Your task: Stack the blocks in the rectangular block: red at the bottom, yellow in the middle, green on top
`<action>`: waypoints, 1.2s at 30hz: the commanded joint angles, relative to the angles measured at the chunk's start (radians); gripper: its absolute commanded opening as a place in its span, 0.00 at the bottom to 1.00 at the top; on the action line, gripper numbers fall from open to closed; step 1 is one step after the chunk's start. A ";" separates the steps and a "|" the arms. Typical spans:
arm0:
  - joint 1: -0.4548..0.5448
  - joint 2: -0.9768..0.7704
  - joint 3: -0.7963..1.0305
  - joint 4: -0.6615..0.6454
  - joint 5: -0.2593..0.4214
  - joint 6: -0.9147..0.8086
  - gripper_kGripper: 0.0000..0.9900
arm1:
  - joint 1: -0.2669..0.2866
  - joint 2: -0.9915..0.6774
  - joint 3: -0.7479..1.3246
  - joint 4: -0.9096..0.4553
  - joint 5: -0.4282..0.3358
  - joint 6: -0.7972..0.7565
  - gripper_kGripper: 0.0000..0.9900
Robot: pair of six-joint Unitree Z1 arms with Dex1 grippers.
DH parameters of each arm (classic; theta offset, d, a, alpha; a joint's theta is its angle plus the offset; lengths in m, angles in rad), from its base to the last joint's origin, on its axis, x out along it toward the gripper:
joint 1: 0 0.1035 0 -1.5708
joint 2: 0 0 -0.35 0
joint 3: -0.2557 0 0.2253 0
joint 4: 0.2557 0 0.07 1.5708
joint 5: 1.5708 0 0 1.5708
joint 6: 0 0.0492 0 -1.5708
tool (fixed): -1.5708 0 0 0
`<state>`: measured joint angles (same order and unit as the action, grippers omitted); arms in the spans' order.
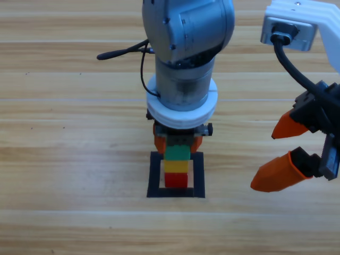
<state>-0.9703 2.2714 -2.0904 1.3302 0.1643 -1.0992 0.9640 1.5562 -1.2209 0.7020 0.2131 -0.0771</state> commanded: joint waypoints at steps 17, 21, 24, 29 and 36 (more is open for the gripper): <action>0.027 0.008 0.040 -0.011 0.029 -0.001 0.00 | -0.027 -0.001 0.034 -0.015 0.009 -0.004 1.00; 0.027 0.011 0.026 -0.013 0.026 -0.004 0.08 | -0.027 -0.001 0.034 -0.015 0.009 -0.004 1.00; 0.027 0.011 0.024 -0.013 0.026 -0.007 0.18 | -0.027 -0.001 0.035 -0.015 0.009 -0.004 1.00; 0.025 -0.010 0.023 -0.013 0.026 -0.010 0.21 | -0.027 -0.002 0.034 -0.015 0.009 -0.004 1.00; 0.005 -0.029 0.009 -0.009 0.026 -0.018 0.53 | -0.027 -0.007 0.035 -0.015 0.012 -0.004 1.00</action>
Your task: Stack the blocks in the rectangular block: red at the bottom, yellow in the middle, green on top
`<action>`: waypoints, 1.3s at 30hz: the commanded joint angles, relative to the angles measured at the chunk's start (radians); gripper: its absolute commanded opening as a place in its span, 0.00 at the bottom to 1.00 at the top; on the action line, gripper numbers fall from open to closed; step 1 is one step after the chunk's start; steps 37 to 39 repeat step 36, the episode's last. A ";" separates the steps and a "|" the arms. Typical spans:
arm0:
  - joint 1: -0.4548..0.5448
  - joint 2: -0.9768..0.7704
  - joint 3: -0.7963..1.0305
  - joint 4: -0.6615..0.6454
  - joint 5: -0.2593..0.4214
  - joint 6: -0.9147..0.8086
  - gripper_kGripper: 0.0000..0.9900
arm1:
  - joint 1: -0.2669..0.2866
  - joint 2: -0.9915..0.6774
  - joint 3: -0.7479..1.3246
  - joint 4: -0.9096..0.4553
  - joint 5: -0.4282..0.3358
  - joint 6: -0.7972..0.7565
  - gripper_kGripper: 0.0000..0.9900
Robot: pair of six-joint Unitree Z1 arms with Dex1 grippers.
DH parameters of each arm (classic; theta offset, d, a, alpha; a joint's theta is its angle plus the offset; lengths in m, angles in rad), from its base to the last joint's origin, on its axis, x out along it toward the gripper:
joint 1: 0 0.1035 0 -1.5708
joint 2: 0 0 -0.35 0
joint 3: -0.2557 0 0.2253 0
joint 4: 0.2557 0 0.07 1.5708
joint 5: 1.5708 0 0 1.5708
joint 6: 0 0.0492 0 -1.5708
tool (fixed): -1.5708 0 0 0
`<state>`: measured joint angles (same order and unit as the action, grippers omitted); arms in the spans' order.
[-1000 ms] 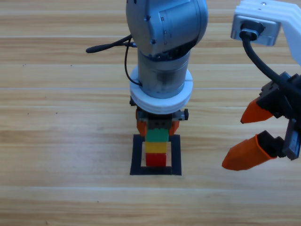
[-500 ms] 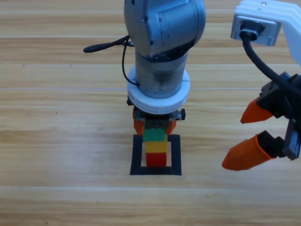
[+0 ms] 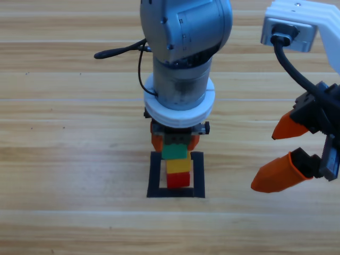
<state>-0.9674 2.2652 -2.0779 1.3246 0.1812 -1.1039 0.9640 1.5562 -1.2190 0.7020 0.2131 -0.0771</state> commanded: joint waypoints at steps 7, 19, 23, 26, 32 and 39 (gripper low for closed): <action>-0.001 -0.042 -0.008 -0.001 0.012 -0.011 0.63 | -0.028 -0.010 0.033 -0.015 0.014 -0.004 1.00; -0.068 -0.225 -0.168 0.082 0.162 0.009 0.88 | -0.027 -0.067 0.047 -0.015 -0.008 -0.003 1.00; -0.149 -0.389 -0.077 0.079 0.346 0.038 0.89 | -0.027 -0.064 0.047 -0.018 -0.064 -0.001 1.00; -0.186 -0.550 0.211 0.024 0.446 0.055 0.96 | -0.027 -0.065 0.045 -0.021 -0.093 0.002 1.00; -0.192 -0.963 0.915 -0.453 0.474 0.326 1.00 | -0.027 -0.061 0.044 -0.024 -0.093 0.003 1.00; -0.192 -1.147 1.119 -0.558 0.465 0.403 1.00 | -0.027 -0.059 0.041 -0.026 -0.093 0.005 1.00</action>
